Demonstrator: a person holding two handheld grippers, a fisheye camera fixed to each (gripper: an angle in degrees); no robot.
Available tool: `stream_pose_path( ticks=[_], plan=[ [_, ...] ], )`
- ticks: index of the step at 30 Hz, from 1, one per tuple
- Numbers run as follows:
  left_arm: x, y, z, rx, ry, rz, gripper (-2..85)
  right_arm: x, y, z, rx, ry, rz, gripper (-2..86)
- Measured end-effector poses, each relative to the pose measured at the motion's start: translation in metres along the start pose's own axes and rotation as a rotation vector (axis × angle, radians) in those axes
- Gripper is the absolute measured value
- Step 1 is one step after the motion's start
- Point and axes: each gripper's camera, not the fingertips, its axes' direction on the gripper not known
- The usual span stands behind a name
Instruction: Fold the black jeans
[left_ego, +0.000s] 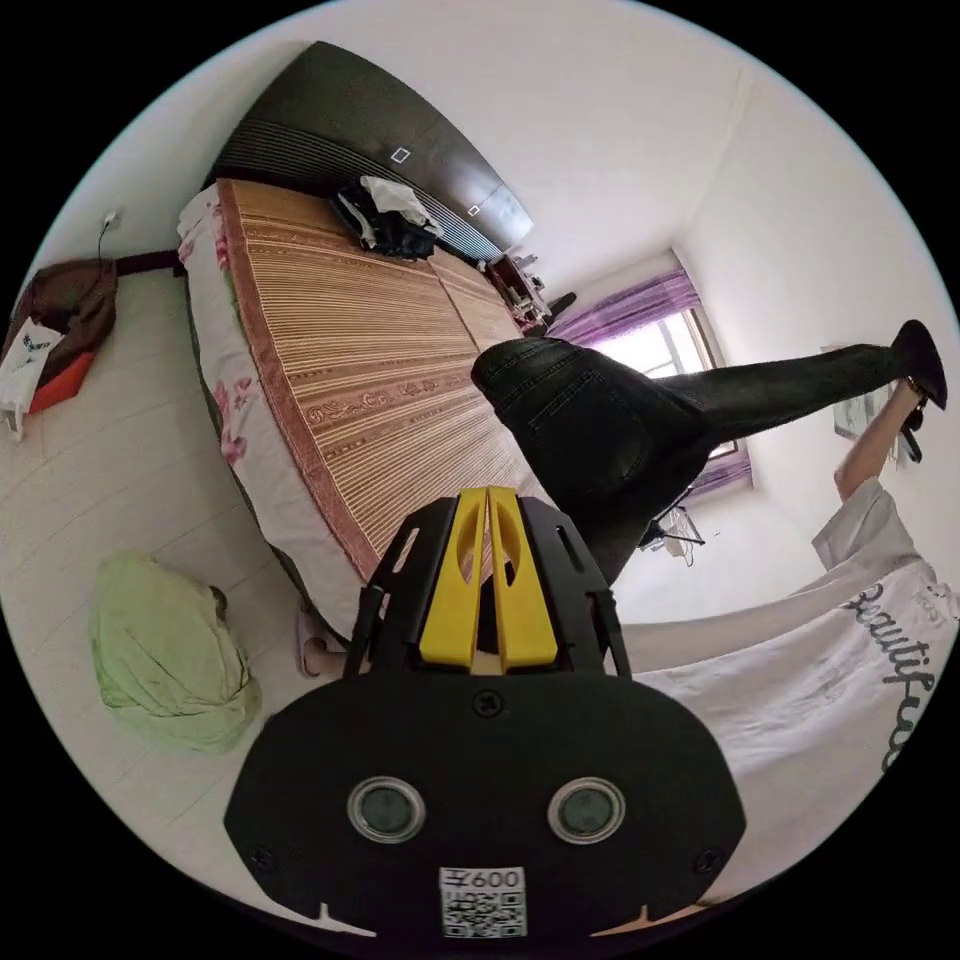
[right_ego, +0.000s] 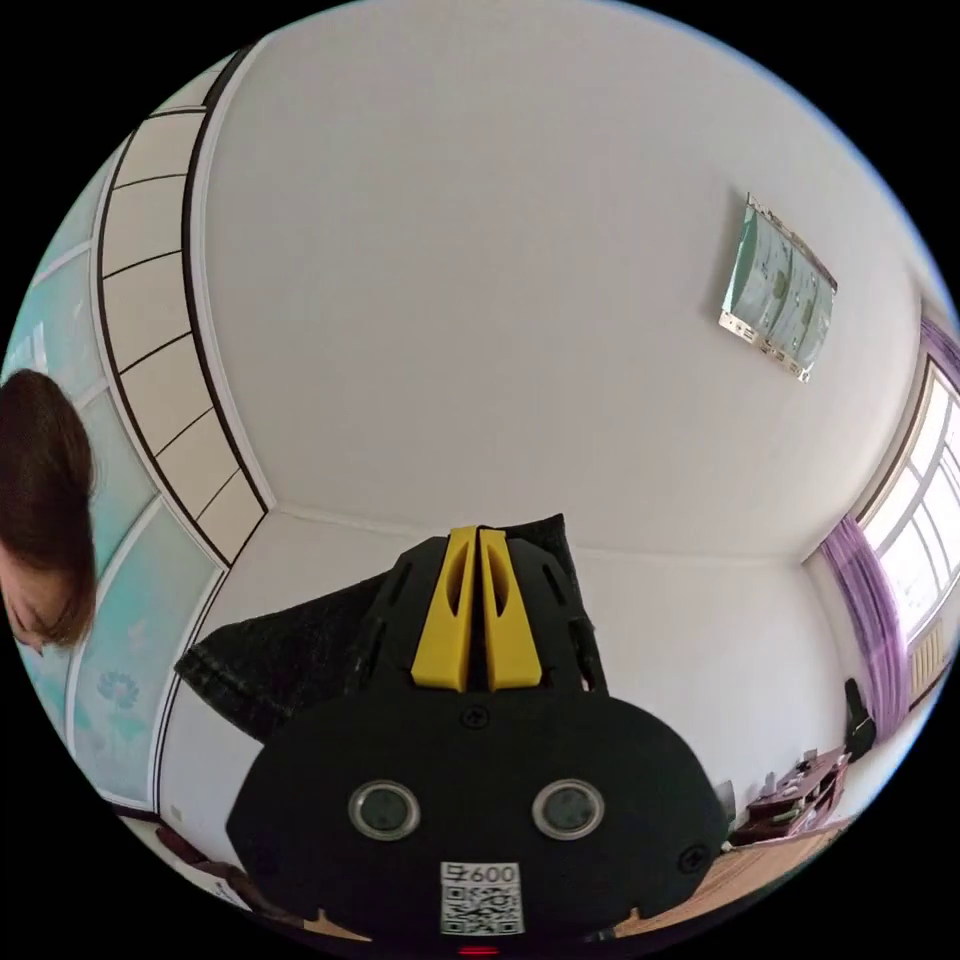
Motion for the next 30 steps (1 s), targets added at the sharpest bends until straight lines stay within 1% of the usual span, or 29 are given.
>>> stream_pose_path(
  ticks=[2, 3, 4, 5, 6, 7, 8, 9, 10, 11, 12, 13, 14, 15, 16, 17, 18, 19, 20, 21, 22, 23, 24, 25, 26, 27, 28, 29, 30],
  plan=[
    [0.017, -0.027, -0.003, 0.052, -0.024, -0.006, 0.3, 0.045, 0.039, 0.01, -0.014, -0.016, 0.029, -0.8],
    [0.021, -0.036, -0.002, 0.058, -0.036, -0.01, 0.3, 0.079, 0.073, 0.005, -0.036, -0.045, 0.084, -0.8],
    [0.025, -0.056, 0.002, 0.039, -0.066, -0.03, 0.3, 0.115, 0.114, -0.01, -0.062, -0.07, 0.176, -0.8],
    [0.027, -0.08, 0.011, -0.029, -0.106, -0.068, 0.3, 0.132, 0.139, -0.02, -0.079, -0.073, 0.23, -0.8],
    [0.034, -0.105, 0.025, -0.105, -0.137, -0.044, 0.3, 0.163, 0.194, -0.044, -0.135, -0.072, 0.322, -0.8],
    [0.04, -0.118, 0.034, -0.14, -0.148, -0.002, 0.3, 0.189, 0.257, -0.075, -0.223, -0.069, 0.428, -0.8],
    [0.053, -0.143, 0.056, -0.213, -0.179, 0.1, 0.3, 0.199, 0.292, -0.093, -0.279, -0.075, 0.481, -0.8],
    [0.059, -0.155, 0.069, -0.252, -0.197, 0.15, 0.3, 0.211, 0.365, -0.134, -0.419, -0.087, 0.601, -0.8],
    [0.069, -0.178, 0.1, -0.329, -0.226, 0.242, 0.3, 0.212, 0.444, -0.183, -0.593, -0.053, 0.785, -0.8],
    [0.073, -0.203, 0.135, -0.424, -0.246, 0.309, 0.2, 0.209, 0.484, -0.212, -0.673, 0.003, 0.884, -0.8],
    [0.075, -0.229, 0.174, -0.532, -0.254, 0.344, 0.2, 0.194, 0.555, -0.278, -0.807, 0.211, 1.073, -0.8],
    [0.076, -0.243, 0.193, -0.587, -0.248, 0.362, 0.2, 0.176, 0.609, -0.354, -0.888, 0.536, 1.227, -0.8],
    [0.079, -0.27, 0.232, -0.686, -0.213, 0.415, 0.2, 0.169, 0.627, -0.392, -0.92, 0.738, 1.284, -0.8],
    [0.082, -0.283, 0.25, -0.737, -0.185, 0.448, 0.2, 0.156, 0.642, -0.461, -0.925, 1.21, 1.334, -0.8],
    [0.091, -0.307, 0.286, -0.857, -0.128, 0.514, 0.2, 0.126, 0.628, -0.514, -0.627, 1.623, 1.275, -0.8],
    [0.105, -0.326, 0.314, -0.982, -0.083, 0.615, 0.2, 0.106, 0.617, -0.522, -0.45, 1.706, 1.153, -0.8],
    [0.124, -0.337, 0.332, -1.071, -0.083, 0.782, 0.2, 0.066, 0.607, -0.51, -0.184, 1.902, 0.852, -0.9],
    [0.134, -0.34, 0.337, -1.092, -0.114, 0.884, 0.1, 0.05, 0.616, -0.488, -0.043, 2.118, 0.703, -0.9],
    [0.151, -0.341, 0.344, -1.078, -0.229, 1.092, 0.1, 0.053, 0.625, -0.481, -0.018, 2.161, 0.707, -0.9],
    [0.159, -0.34, 0.348, -1.05, -0.295, 1.183, 0.1, 0.082, 0.644, -0.475, -0.075, 2.073, 0.791, -0.8],
    [0.174, -0.336, 0.359, -0.986, -0.386, 1.312, 0.1, 0.128, 0.669, -0.466, -0.234, 1.87, 0.889, -0.8],
    [0.191, -0.332, 0.372, -0.918, -0.398, 1.387, 0.1, 0.153, 0.685, -0.459, -0.326, 1.766, 0.951, -0.8],
    [0.21, -0.326, 0.386, -0.827, -0.367, 1.441, 0.1, 0.201, 0.722, -0.435, -0.549, 1.576, 1.053, -0.8],
    [0.217, -0.323, 0.395, -0.773, -0.36, 1.461, 0.1, 0.242, 0.764, -0.402, -0.861, 1.445, 1.097, -0.8],
    [0.227, -0.316, 0.417, -0.657, -0.397, 1.455, 0.1, 0.258, 0.789, -0.384, -1.059, 1.398, 1.091, -0.8],
    [0.228, -0.312, 0.431, -0.607, -0.43, 1.43, 0.0, 0.278, 0.84, -0.358, -1.426, 1.331, 1.016, -0.8],
    [0.224, -0.3, 0.466, -0.575, -0.49, 1.394, 0.0, 0.285, 0.886, -0.344, -1.697, 1.244, 0.888, -0.8],
    [0.206, -0.28, 0.51, -0.664, -0.55, 1.38, 0.0, 0.285, 0.903, -0.343, -1.778, 1.206, 0.827, -0.8],
    [0.165, -0.252, 0.561, -0.879, -0.71, 1.334, 0.0, 0.283, 0.926, -0.349, -1.892, 1.133, 0.718, -0.8]
  ],
)
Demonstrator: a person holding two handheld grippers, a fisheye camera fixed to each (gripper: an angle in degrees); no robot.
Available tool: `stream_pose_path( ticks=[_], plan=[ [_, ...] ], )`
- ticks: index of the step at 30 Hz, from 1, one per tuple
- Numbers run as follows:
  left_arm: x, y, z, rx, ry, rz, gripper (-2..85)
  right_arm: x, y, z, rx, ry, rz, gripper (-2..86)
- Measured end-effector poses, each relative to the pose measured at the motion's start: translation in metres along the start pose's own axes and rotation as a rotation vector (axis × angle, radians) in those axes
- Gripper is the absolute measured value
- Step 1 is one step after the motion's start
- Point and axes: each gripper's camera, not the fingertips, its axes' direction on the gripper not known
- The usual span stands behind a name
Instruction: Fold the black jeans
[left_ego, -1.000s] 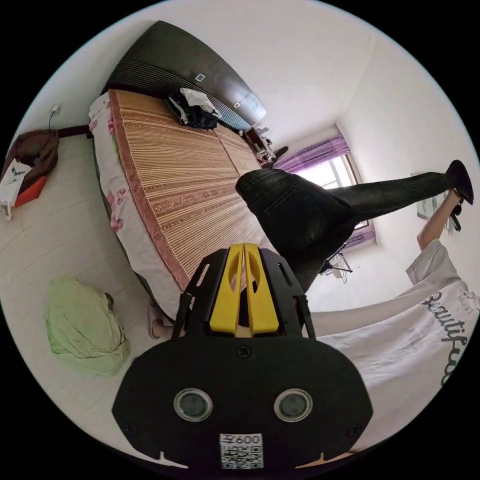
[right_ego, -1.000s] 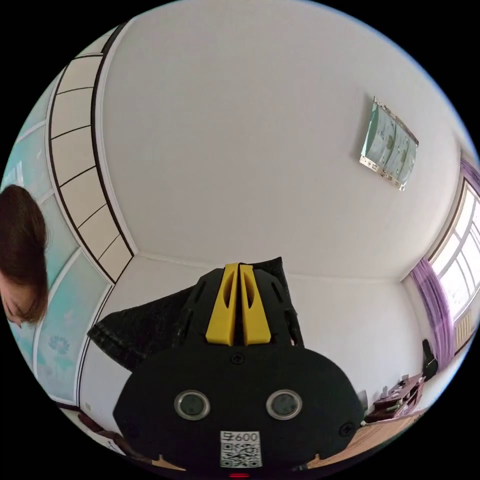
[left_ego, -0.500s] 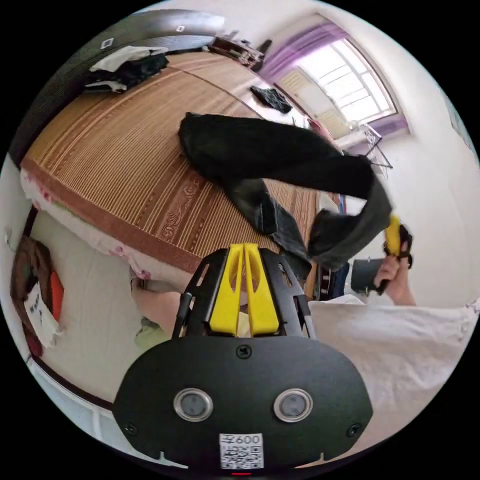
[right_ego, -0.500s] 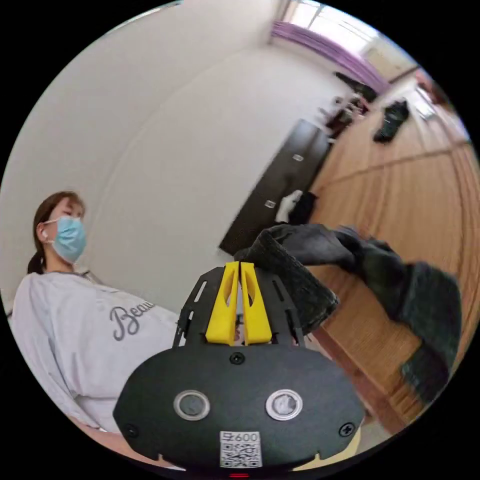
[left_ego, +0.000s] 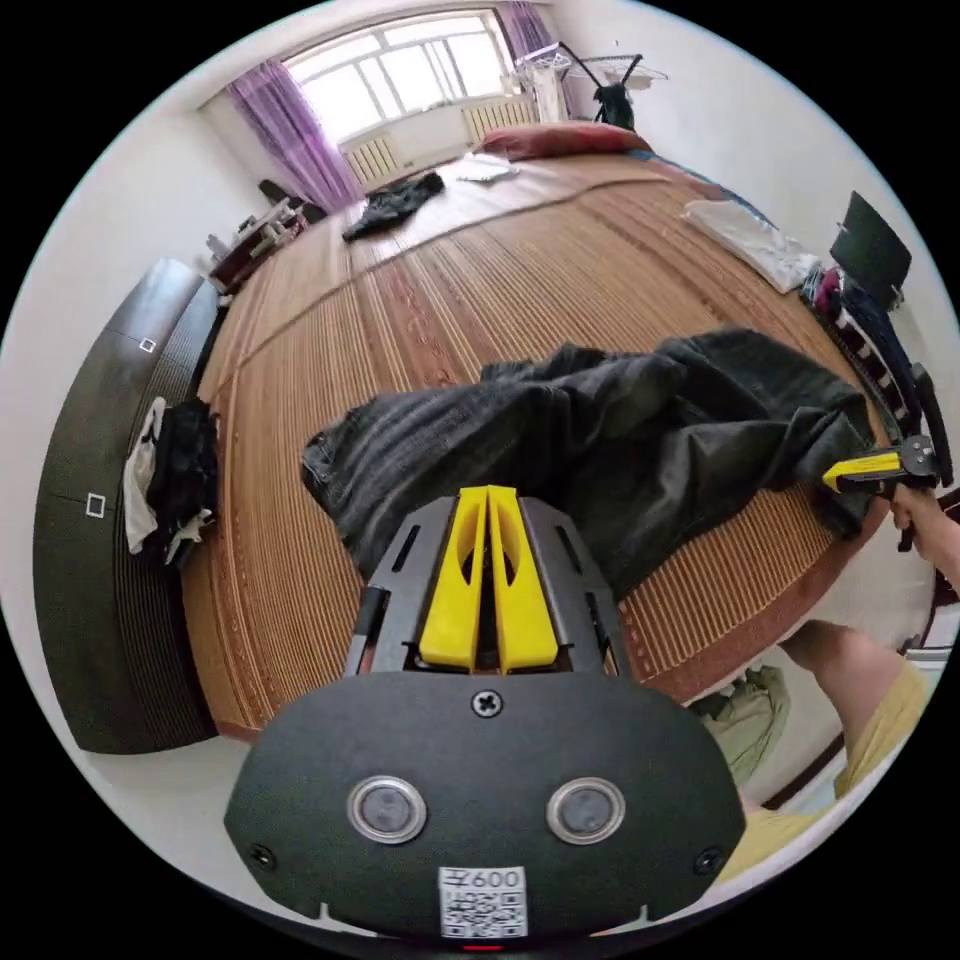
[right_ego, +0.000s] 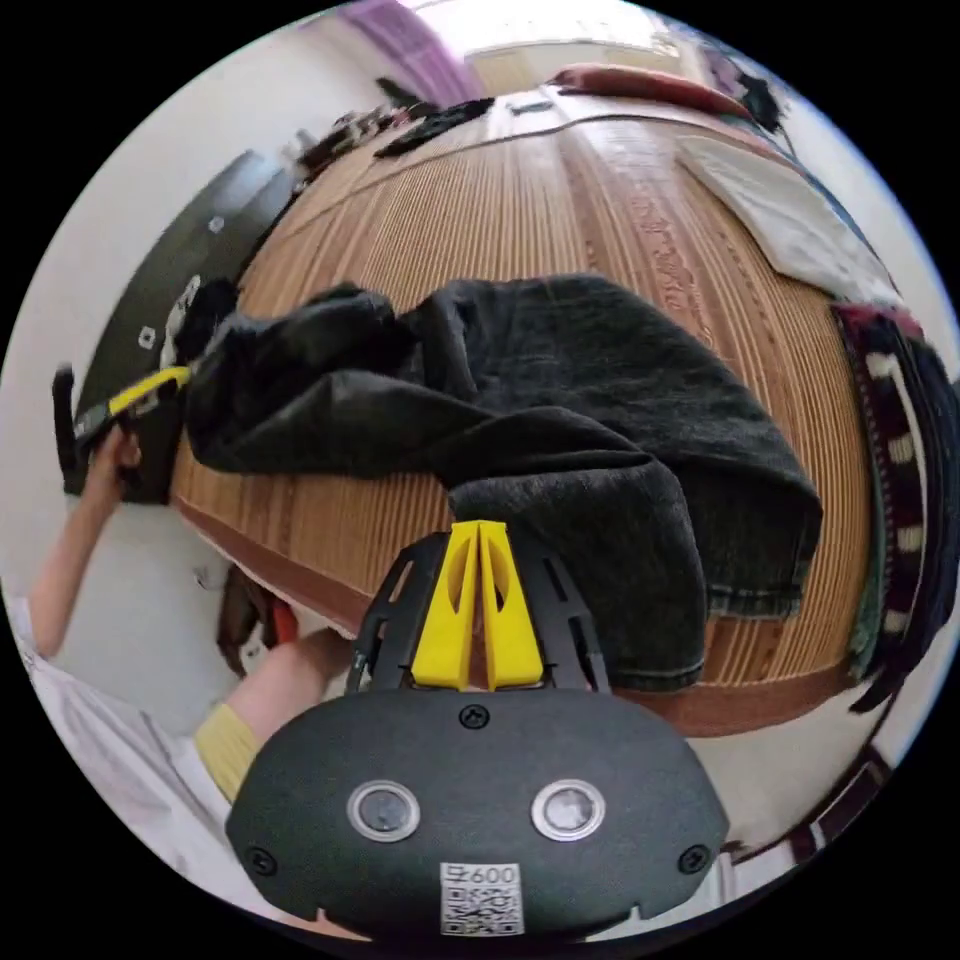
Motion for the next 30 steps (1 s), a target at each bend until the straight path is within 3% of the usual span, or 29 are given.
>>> stream_pose_path(
  ticks=[2, 5, 9, 11, 20, 26, 30],
  plan=[
    [0.04, 0.003, 0.083, -0.282, 0.007, -0.024, 0.1, -0.012, 0.011, 0.013, 0.053, 0.057, -0.299, -0.8],
    [0.102, 0.063, 0.063, 0.066, -0.261, -0.033, 0.1, -0.042, 0.062, 0.032, 0.308, 0.325, -0.644, -0.8],
    [0.106, 0.102, 0.063, 0.251, -0.2, -0.206, 0.0, -0.01, 0.054, 0.043, 0.428, 0.21, -0.545, -0.9],
    [0.091, 0.122, 0.065, 0.364, -0.053, -0.397, 0.0, 0.002, 0.046, 0.041, 0.453, 0.161, -0.536, -0.9],
    [0.132, 0.107, 0.064, 0.437, -0.197, -0.35, 0.0, 0.026, 0.025, 0.052, 0.559, 0.149, -0.526, -0.9],
    [0.132, 0.101, 0.057, 0.475, -0.157, -0.355, -0.1, 0.017, 0.022, 0.054, 0.636, 0.288, -0.551, -0.8],
    [0.156, 0.083, 0.044, 0.438, -0.259, -0.246, 0.0, -0.026, 0.011, 0.087, 0.626, 0.68, -0.58, -0.8]
  ],
)
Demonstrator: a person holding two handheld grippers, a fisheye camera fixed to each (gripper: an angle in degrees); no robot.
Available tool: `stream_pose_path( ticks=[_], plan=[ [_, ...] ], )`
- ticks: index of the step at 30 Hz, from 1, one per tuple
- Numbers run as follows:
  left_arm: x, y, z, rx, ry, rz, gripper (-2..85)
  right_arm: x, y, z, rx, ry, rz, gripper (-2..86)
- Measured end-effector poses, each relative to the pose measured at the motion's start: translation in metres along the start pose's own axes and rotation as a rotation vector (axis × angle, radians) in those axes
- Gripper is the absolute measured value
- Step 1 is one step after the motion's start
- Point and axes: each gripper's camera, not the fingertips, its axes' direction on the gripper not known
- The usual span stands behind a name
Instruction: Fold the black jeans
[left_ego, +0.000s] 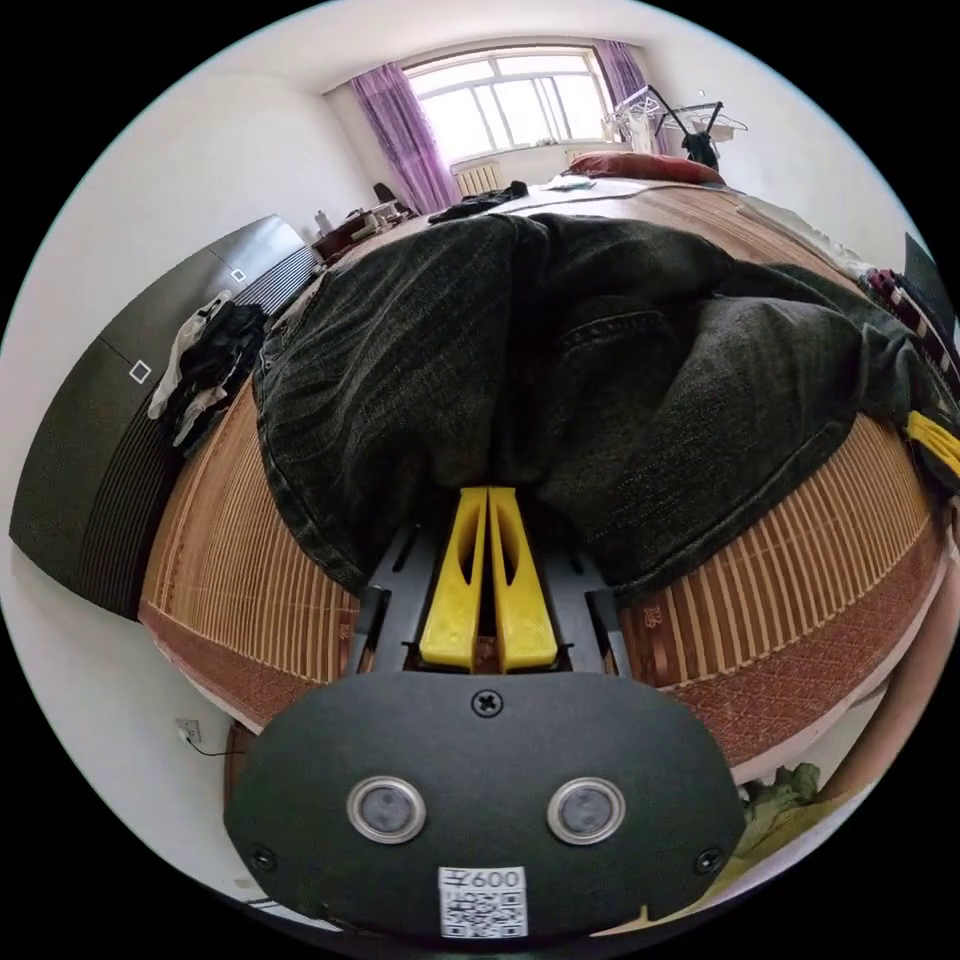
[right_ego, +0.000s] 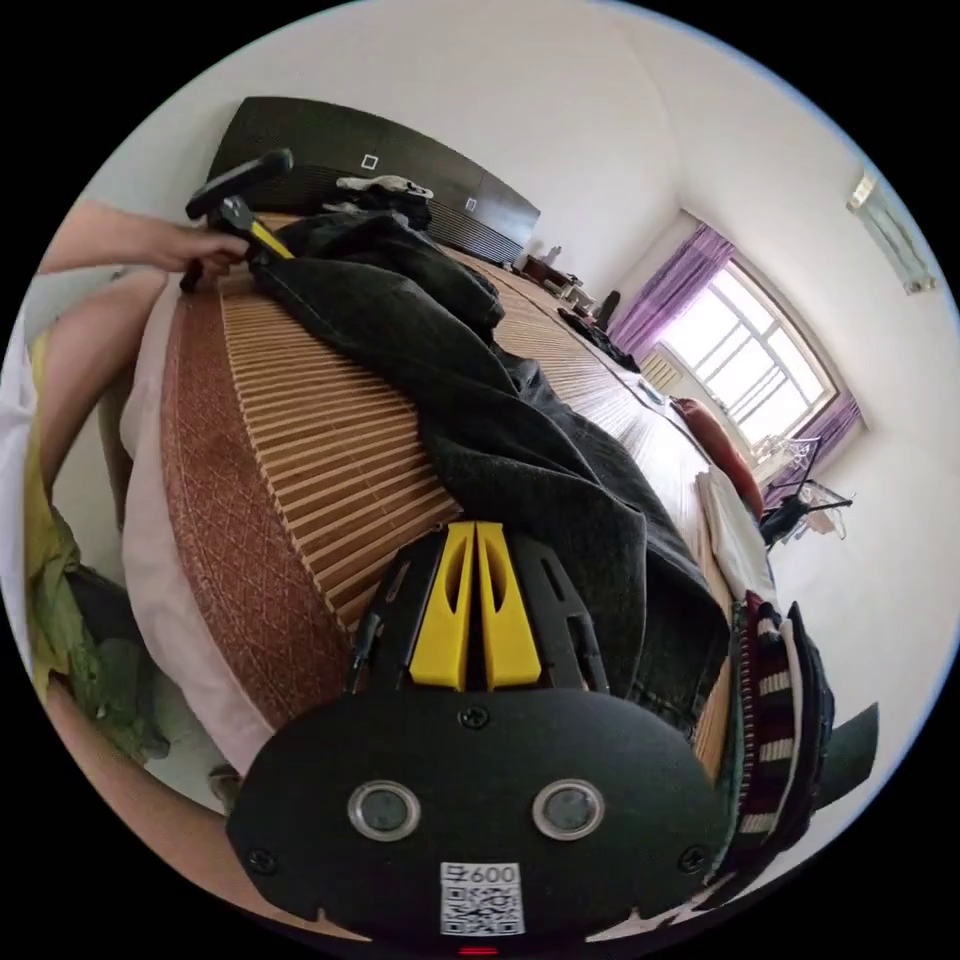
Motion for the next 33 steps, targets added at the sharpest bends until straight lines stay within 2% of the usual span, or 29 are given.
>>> stream_pose_path(
  ticks=[2, 4, 8, 11, 15, 18, 23, 28, 33],
  plan=[
    [0.025, -0.002, -0.001, 0.004, -0.112, 0.132, 0.0, -0.006, -0.005, 0.005, -0.013, 0.052, -0.044, -0.8],
    [0.041, 0.004, -0.005, -0.007, -0.179, 0.169, 0.0, 0.028, -0.015, 0.009, -0.075, -0.058, 0.058, -0.8],
    [0.059, 0.008, -0.023, -0.116, -0.179, 0.388, 0.0, 0.085, -0.022, 0.016, -0.136, -0.253, 0.176, -0.8],
    [0.055, 0.016, -0.026, -0.111, -0.163, 0.531, 0.0, 0.117, -0.028, 0.028, -0.176, -0.334, 0.21, -0.8],
    [0.029, 0.018, -0.024, -0.083, -0.068, 0.499, 0.1, 0.147, -0.028, 0.045, -0.162, -0.358, 0.276, -0.8],
    [0.002, 0.023, -0.016, -0.01, 0.011, 0.385, 0.2, 0.151, -0.027, 0.048, -0.146, -0.302, 0.29, -0.8],
    [0.009, 0.03, -0.004, 0.042, -0.086, 0.442, 0.1, 0.16, -0.022, 0.052, -0.114, -0.261, 0.272, -0.8],
    [-0.038, 0.016, 0.007, 0.089, 0.095, 0.334, 0.4, 0.189, -0.01, 0.062, -0.084, -0.303, 0.317, -0.8],
    [-0.054, 0.01, 0.027, 0.049, 0.133, 0.302, 0.3, 0.209, -0.005, 0.07, -0.083, -0.337, 0.341, -0.8]
  ],
)
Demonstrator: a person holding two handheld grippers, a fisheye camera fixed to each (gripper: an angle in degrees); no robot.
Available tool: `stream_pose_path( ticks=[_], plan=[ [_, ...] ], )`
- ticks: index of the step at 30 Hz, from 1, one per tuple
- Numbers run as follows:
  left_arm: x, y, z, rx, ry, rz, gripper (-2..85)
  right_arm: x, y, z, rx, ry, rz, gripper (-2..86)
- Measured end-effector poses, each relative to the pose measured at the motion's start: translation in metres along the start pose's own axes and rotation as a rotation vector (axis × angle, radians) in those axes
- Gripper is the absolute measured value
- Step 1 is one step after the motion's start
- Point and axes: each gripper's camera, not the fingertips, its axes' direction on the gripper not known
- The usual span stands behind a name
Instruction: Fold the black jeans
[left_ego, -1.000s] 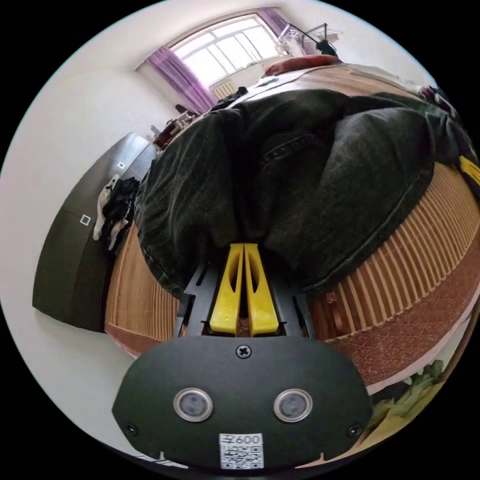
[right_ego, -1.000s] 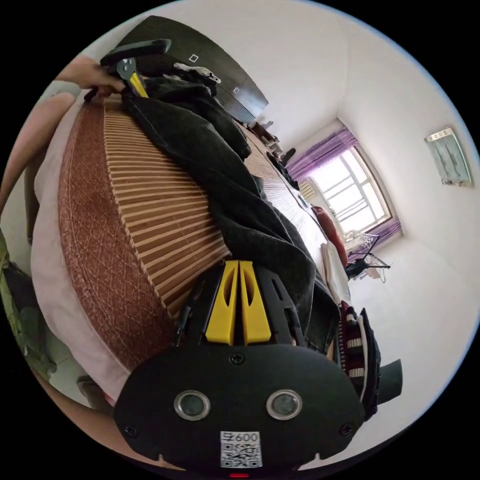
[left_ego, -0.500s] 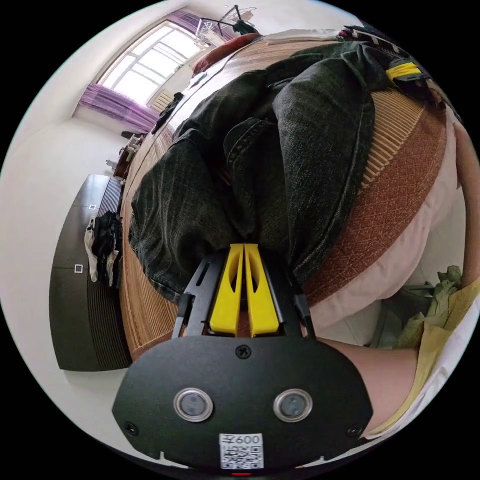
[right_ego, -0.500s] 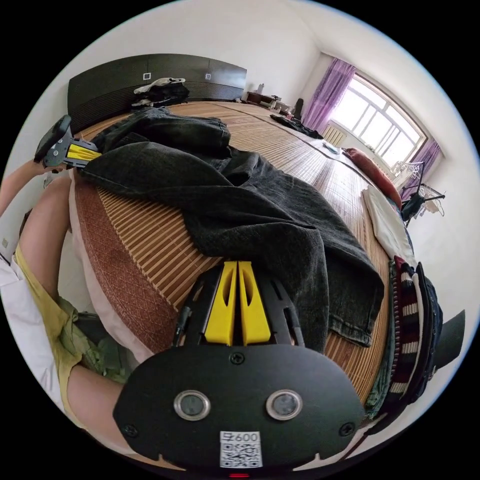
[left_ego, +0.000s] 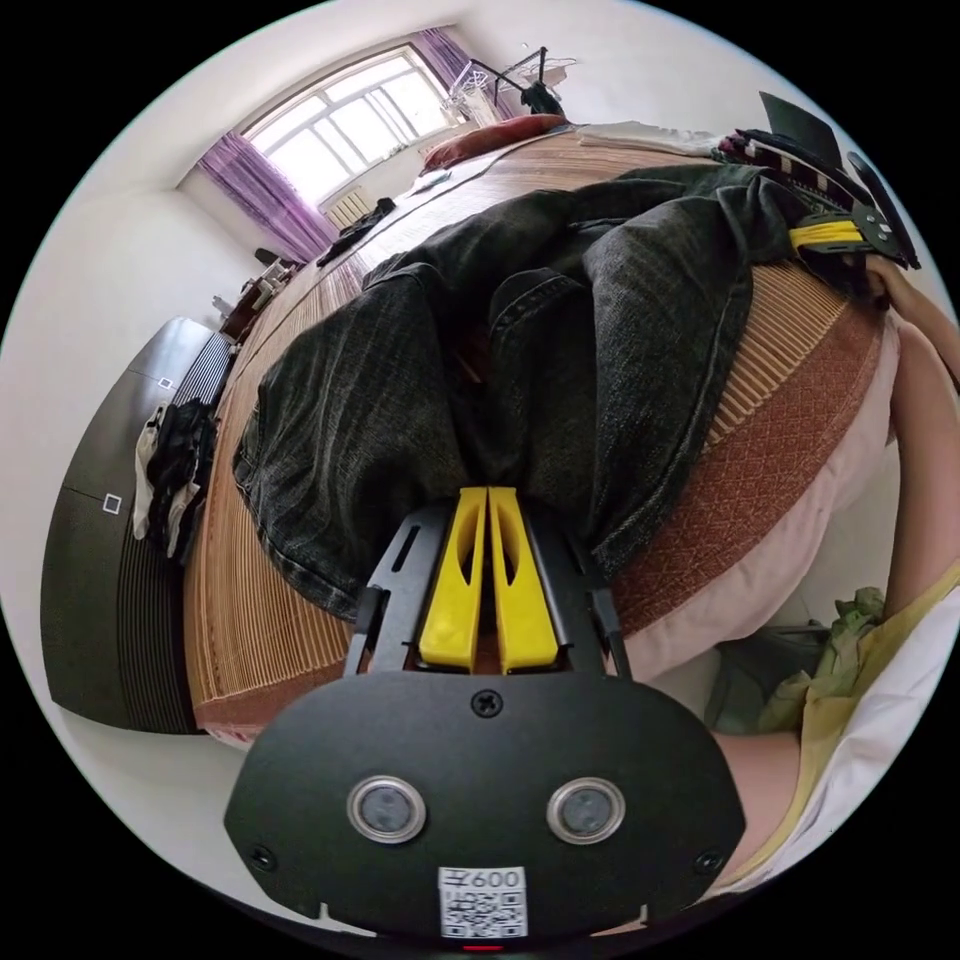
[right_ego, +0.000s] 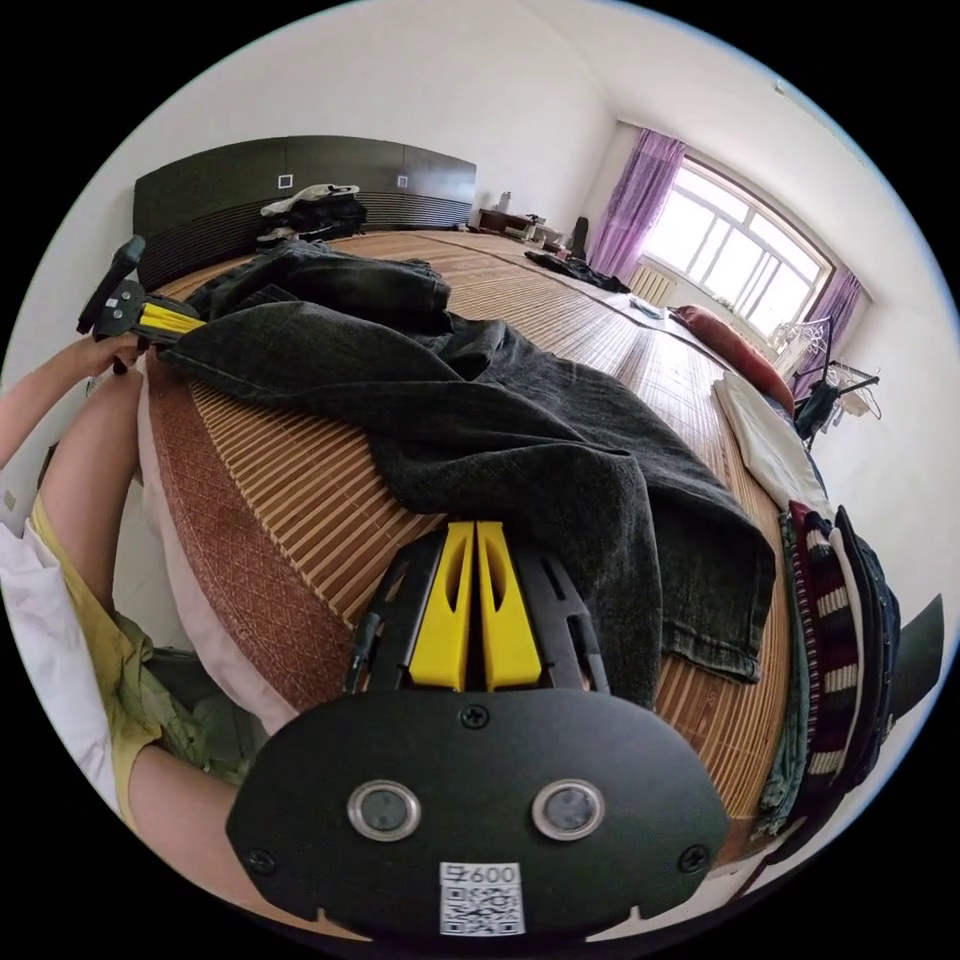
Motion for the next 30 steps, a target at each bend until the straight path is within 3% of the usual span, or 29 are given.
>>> stream_pose_path(
  ticks=[7, 11, 15, 30],
  plan=[
    [0.006, 0.022, 0.008, 0.075, -0.127, 0.04, 0.5, -0.02, 0.0, 0.007, -0.005, 0.145, -0.099, -0.8],
    [-0.067, 0.093, -0.03, 0.402, -0.098, -0.368, 0.6, -0.039, 0.004, 0.015, -0.002, 0.265, -0.164, -0.8],
    [-0.111, 0.156, -0.031, 0.589, 0.05, -0.546, 0.4, -0.053, 0.008, 0.025, -0.004, 0.358, -0.225, -0.8],
    [-0.103, 0.144, 0.029, 0.495, -0.002, -0.397, 0.1, -0.033, 0.015, 0.03, -0.001, 0.387, -0.223, -0.8]
  ],
)
